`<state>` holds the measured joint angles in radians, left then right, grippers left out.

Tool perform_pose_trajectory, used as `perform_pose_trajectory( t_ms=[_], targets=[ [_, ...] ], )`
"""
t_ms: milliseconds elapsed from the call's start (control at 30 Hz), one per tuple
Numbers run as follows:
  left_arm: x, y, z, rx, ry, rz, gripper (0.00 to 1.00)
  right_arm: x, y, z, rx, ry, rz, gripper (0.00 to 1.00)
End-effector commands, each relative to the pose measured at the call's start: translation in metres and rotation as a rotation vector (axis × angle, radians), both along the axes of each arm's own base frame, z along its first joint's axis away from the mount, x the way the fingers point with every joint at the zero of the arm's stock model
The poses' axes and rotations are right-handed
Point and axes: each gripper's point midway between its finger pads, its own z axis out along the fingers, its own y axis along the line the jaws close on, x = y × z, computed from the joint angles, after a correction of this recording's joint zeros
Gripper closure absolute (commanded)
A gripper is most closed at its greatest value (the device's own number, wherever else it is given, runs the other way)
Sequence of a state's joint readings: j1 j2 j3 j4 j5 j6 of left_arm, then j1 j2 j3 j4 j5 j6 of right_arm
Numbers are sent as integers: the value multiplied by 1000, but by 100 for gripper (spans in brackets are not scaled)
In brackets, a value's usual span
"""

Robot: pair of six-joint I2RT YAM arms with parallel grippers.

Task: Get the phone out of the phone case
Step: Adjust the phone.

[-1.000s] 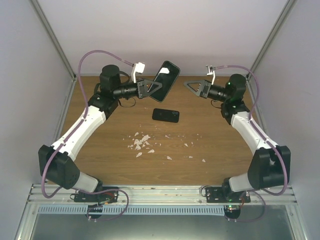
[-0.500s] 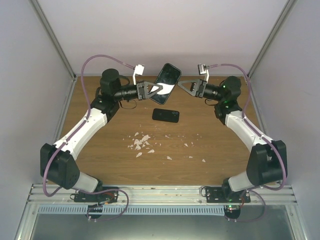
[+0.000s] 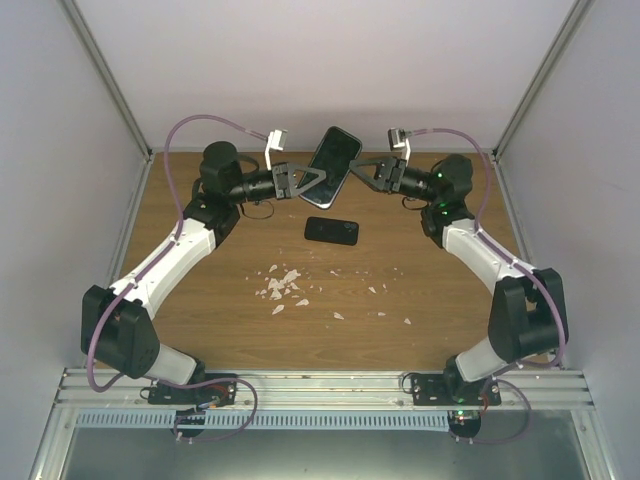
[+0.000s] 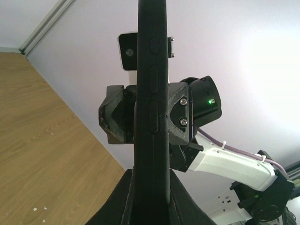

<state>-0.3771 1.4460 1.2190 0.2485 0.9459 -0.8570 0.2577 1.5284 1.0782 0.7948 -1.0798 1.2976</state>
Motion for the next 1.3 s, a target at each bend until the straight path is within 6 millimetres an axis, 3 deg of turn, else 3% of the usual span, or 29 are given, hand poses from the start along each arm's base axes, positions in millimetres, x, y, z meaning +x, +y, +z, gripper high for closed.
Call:
perform_pose_trajectory(
  t_ms=[0, 167, 700, 967, 1267],
  targets=[
    [-8, 5, 36, -71, -129, 1, 100, 2, 6, 6, 37, 5, -3, 54],
    [-4, 5, 32, -79, -95, 16, 100, -1, 14, 11, 57, -15, 14, 55],
    [5, 8, 4, -99, 14, 62, 98, -1, 28, 2, 87, 43, 29, 63],
    [5, 6, 5, -111, 16, 55, 98, -2, 34, -5, 82, 68, 34, 65],
    [3, 3, 5, -100, 2, 53, 98, -1, 37, -11, 79, 92, 38, 80]
  ],
)
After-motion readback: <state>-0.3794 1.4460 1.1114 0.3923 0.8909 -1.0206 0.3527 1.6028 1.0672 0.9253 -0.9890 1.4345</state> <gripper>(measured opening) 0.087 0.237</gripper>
